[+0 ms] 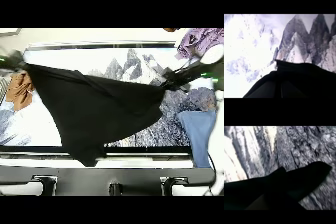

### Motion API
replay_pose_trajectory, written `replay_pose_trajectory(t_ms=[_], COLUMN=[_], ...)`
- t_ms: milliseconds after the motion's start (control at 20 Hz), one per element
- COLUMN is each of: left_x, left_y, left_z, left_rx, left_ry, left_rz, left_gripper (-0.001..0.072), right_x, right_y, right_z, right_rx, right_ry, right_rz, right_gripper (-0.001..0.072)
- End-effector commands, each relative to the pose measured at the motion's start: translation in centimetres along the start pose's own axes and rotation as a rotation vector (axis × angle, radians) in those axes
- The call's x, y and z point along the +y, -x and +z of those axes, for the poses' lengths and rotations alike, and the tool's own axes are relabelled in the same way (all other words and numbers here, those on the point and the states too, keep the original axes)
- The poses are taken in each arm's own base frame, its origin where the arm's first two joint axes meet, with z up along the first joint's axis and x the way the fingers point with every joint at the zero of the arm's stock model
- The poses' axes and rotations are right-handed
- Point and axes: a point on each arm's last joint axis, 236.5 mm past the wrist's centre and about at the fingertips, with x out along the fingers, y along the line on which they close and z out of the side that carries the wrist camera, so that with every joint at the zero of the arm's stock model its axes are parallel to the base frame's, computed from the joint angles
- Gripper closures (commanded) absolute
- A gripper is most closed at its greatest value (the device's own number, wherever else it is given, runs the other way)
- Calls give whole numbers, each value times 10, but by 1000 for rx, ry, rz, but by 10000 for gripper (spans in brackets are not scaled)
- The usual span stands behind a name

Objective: Fold the clothes and pants, and hang the long-sleeved shirts on hangers.

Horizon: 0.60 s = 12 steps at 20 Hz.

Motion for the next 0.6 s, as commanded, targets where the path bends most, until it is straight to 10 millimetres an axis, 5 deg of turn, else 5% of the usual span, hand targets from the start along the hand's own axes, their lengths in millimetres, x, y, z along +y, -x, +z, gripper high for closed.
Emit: replay_pose_trajectory(t_ms=[0,100,200,400,500,550], left_x=[22,17,6,-6,0,6], left_y=[-139,-180,-201,-209,-195,-181], left_z=[-17,-19,-20,-39,-42,-40], left_rx=[35,-9,-43,18,60,76], left_ry=[59,76,63,55,78,87], left_rz=[11,-2,-16,-24,-26,-18], left_gripper=[694,694,694,651,369,217], right_x=[-12,-6,1,6,9,8], right_y=[-124,-167,-190,-191,-175,-163], right_z=[27,40,53,65,63,62], right_rx=[64,53,20,-23,-11,-3], right_ry=[-161,-250,-324,-321,-246,-213], right_rz=[71,153,226,259,263,264], right_gripper=[677,663,627,557,553,495])
